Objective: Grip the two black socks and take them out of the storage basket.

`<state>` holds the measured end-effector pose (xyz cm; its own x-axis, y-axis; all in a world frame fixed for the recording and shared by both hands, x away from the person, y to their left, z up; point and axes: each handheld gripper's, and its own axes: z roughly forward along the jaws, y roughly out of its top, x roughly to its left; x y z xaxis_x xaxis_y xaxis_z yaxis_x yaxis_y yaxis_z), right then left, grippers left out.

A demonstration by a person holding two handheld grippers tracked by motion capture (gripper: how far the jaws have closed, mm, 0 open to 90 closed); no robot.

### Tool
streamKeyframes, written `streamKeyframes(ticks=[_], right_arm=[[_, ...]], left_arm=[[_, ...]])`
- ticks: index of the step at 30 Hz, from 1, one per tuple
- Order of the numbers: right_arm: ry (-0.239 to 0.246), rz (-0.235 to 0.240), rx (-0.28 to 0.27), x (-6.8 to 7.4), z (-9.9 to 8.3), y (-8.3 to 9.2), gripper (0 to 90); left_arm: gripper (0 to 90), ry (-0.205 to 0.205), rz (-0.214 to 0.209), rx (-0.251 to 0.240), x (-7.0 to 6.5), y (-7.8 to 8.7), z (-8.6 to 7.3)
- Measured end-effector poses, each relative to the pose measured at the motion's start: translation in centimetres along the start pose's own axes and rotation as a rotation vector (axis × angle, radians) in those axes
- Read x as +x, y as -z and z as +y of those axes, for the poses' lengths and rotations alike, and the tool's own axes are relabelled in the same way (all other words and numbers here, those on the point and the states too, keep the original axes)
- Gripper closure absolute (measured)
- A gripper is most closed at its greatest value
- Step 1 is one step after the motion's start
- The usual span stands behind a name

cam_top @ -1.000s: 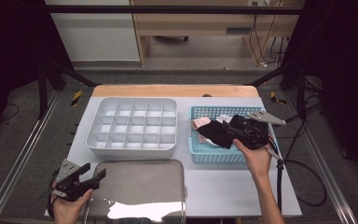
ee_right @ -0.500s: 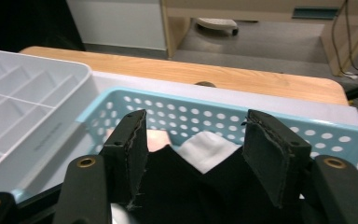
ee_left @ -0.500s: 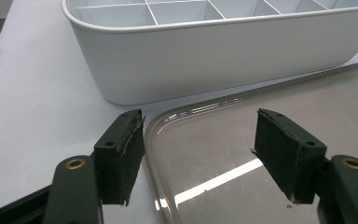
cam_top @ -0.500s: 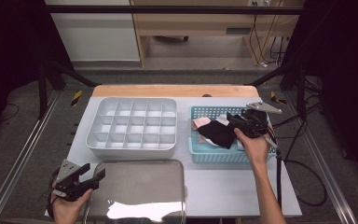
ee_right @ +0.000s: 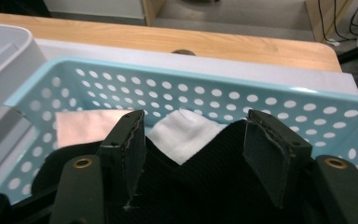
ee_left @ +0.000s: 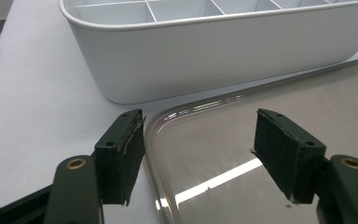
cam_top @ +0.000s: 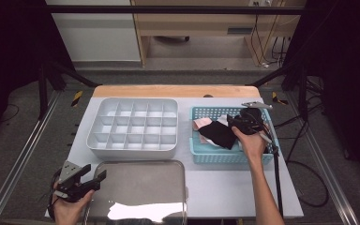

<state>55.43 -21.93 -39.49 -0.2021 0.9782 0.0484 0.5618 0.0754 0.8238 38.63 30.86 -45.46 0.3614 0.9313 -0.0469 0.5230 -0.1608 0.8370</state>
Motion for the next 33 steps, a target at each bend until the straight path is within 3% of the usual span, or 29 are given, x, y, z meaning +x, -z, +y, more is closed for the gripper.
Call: streamKeyframes(ticks=[6, 11, 21, 26, 33], right_arm=[[0.007, -0.023, 0.058, 0.0, -0.6, -1.0, 37.4], [-0.020, -0.031, 0.069, -0.3, -0.5, -1.2, 36.0], [-0.038, -0.037, 0.042, -0.6, -0.5, -2.0, 35.7], [-0.067, -0.058, 0.074, -1.1, -0.7, -3.0, 36.8], [-0.054, -0.078, 0.137, -1.5, -1.5, -4.3, 40.7]], left_arm=[[32.3, 0.007, 0.010, -0.005, 0.2, 0.1, -0.1], [32.8, 0.011, 0.010, -0.004, 0.2, 0.1, -0.1], [33.0, 0.010, 0.012, 0.004, 0.2, 0.0, -0.1], [33.1, 0.011, 0.014, 0.005, 0.3, -0.1, -0.1], [33.3, 0.007, 0.016, 0.014, 0.3, -0.2, -0.1]])
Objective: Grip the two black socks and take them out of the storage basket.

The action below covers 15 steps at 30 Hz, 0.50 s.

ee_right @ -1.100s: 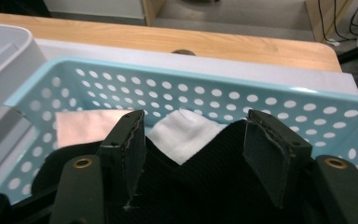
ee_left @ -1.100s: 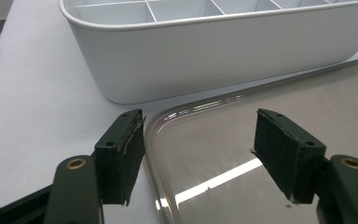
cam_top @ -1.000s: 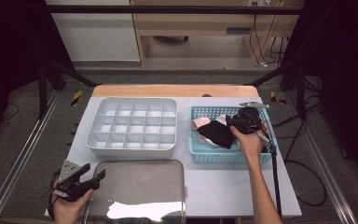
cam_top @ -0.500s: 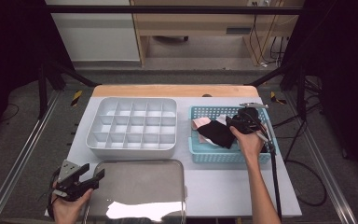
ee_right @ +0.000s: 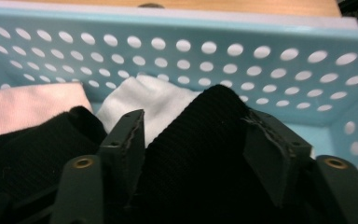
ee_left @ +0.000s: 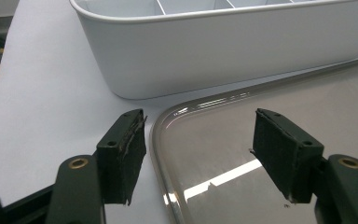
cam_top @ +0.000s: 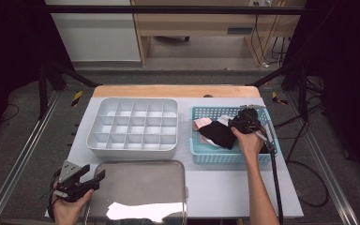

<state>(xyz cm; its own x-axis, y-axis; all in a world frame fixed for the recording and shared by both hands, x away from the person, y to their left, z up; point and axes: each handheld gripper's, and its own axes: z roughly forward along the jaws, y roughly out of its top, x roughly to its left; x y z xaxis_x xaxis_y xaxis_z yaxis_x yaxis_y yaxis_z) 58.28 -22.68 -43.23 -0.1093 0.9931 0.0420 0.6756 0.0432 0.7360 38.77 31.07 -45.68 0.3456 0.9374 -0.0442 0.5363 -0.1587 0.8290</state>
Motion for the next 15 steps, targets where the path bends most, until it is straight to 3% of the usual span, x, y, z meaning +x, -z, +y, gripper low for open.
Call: streamKeyframes(ticks=[2, 3, 4, 8, 15], right_arm=[[0.003, -0.005, 0.017, 0.02, -0.06, -0.22, 45.8], [-0.004, -0.003, 0.023, 0.02, -0.04, -0.24, 54.5], [-0.004, -0.003, 0.023, 0.02, -0.04, -0.24, 54.5], [-0.033, 0.008, 0.046, -0.22, -0.03, -0.42, 73.0], [-0.042, 0.010, 0.021, -0.43, 0.11, -0.02, 82.6]], left_arm=[[33.4, 0.000, 0.000, -0.001, 0.01, -0.01, -0.01], [33.5, 0.002, 0.001, 0.000, 0.05, 0.00, -0.02], [33.5, 0.002, 0.001, 0.000, 0.05, 0.00, -0.02], [33.5, 0.003, 0.003, -0.001, 0.08, 0.03, -0.04], [33.5, 0.001, 0.006, 0.000, 0.08, 0.02, -0.05]])
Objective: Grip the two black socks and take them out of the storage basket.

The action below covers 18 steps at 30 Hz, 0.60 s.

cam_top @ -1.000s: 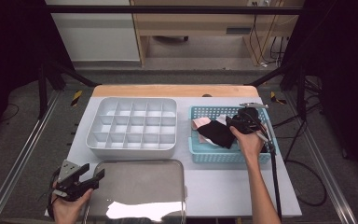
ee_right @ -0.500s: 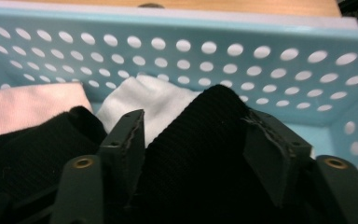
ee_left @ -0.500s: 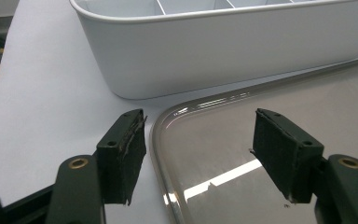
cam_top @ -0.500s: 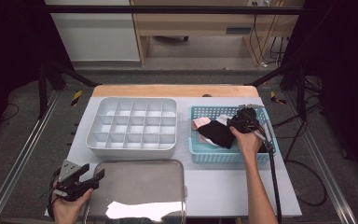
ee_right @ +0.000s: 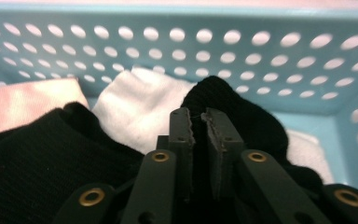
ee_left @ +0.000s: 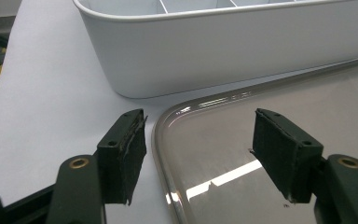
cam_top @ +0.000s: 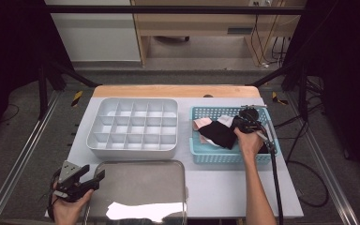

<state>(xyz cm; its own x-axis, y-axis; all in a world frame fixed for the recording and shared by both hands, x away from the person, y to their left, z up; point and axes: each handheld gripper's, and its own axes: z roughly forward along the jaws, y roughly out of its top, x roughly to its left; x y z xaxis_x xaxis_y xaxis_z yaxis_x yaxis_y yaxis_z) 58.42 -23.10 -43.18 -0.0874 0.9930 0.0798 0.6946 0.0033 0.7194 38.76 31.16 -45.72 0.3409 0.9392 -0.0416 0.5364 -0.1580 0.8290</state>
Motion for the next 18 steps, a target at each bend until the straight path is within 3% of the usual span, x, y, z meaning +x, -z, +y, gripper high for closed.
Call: streamKeyframes(ticks=[7, 11, 18], right_arm=[[-0.004, 0.013, -0.093, -0.3, 0.3, 1.5, 83.4], [0.002, 0.065, -0.167, -0.1, 0.7, 3.8, 83.4], [0.031, 0.136, -0.237, 0.6, 0.6, 6.7, 83.5]], left_arm=[[33.5, -0.001, 0.001, 0.002, 0.0, -0.1, 0.0], [33.7, 0.001, 0.005, 0.006, -0.2, -0.2, 0.0], [35.5, -0.014, 0.039, 0.001, -0.3, -0.1, -0.1]])
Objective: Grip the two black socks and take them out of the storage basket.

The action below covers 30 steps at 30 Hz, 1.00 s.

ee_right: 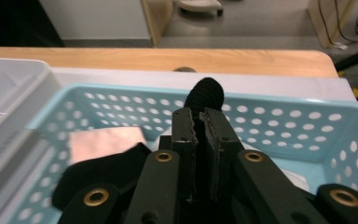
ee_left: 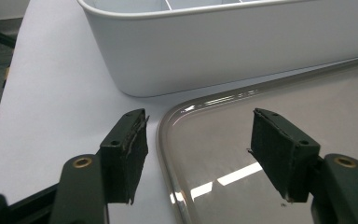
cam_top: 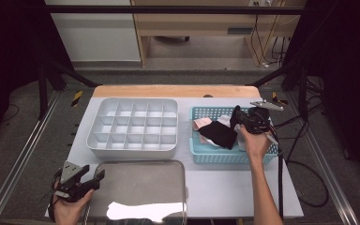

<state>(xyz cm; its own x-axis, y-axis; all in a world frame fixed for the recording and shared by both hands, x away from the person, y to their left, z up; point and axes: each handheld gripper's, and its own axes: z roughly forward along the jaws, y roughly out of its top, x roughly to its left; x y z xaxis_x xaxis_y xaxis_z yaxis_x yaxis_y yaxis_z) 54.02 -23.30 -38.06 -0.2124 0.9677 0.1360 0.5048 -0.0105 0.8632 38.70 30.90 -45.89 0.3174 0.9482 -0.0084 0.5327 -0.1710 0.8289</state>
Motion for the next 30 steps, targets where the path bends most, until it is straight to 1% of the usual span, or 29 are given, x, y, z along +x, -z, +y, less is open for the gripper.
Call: streamKeyframes(ticks=[1, 2, 5, 6, 8, 13, 14, 15, 16, 17, 19, 21, 24, 26, 28, 29, 30], right_arm=[[0.016, 0.017, -0.022, 0.4, 0.2, 0.9, 83.7], [0.016, 0.017, -0.022, 0.4, 0.2, 0.9, 83.7], [0.022, 0.049, -0.055, 0.7, 0.4, 2.2, 83.8], [0.022, 0.056, -0.060, 0.8, 0.5, 2.5, 83.8], [0.027, 0.073, -0.078, 0.8, 0.8, 3.2, 83.8], [0.037, 0.111, -0.115, 1.1, 1.5, 4.6, 83.9], [0.035, 0.125, -0.119, 1.2, 1.7, 4.8, 83.8], [0.050, 0.128, -0.131, 1.4, 2.0, 5.2, 83.9], [0.050, 0.128, -0.131, 1.4, 2.0, 5.2, 83.9], [0.061, 0.141, -0.138, 1.6, 2.4, 5.5, 83.9], [0.064, 0.145, -0.145, 1.8, 2.5, 5.7, 83.9], [0.067, 0.160, -0.161, 2.0, 2.8, 6.1, 83.9], [0.080, 0.179, -0.178, 2.6, 3.1, 6.8, 83.9], [0.080, 0.185, -0.186, 2.7, 3.2, 7.0, 83.9], [0.080, 0.200, -0.196, 2.9, 3.3, 7.5, 83.9], [0.087, 0.216, -0.204, 3.1, 3.5, 8.0, 83.9], [0.087, 0.216, -0.204, 3.1, 3.5, 8.0, 83.9]], left_arm=[[35.8, 0.002, 0.007, -0.006, 0.0, 0.0, 0.0], [35.8, 0.007, 0.008, -0.009, -0.1, 0.0, 0.0], [38.7, -0.002, 0.011, -0.022, 0.0, 0.1, 0.0], [41.3, 0.002, 0.004, -0.028, -0.1, 0.1, 0.0], [41.5, -0.011, 0.004, -0.038, -0.1, 0.2, 0.1], [41.4, -0.007, 0.005, -0.045, -0.1, 0.3, 0.0], [40.9, -0.002, 0.006, -0.041, -0.1, 0.3, 0.1], [40.4, 0.003, 0.005, -0.041, 0.0, 0.3, 0.1], [40.4, 0.004, 0.007, -0.039, 0.0, 0.3, 0.1], [40.2, 0.009, 0.009, -0.040, 0.0, 0.3, 0.1], [39.9, 0.003, 0.010, -0.039, 0.1, 0.4, 0.1], [39.9, 0.004, 0.010, -0.042, 0.1, 0.4, 0.1], [39.1, 0.005, 0.010, -0.031, 0.0, 0.3, 0.1], [39.1, 0.001, 0.009, -0.026, 0.0, 0.3, 0.1], [39.2, 0.000, 0.005, -0.020, 0.1, 0.3, 0.1], [39.1, -0.001, 0.006, -0.018, 0.1, 0.3, 0.1], [39.1, 0.001, 0.005, -0.018, 0.1, 0.2, 0.1]])
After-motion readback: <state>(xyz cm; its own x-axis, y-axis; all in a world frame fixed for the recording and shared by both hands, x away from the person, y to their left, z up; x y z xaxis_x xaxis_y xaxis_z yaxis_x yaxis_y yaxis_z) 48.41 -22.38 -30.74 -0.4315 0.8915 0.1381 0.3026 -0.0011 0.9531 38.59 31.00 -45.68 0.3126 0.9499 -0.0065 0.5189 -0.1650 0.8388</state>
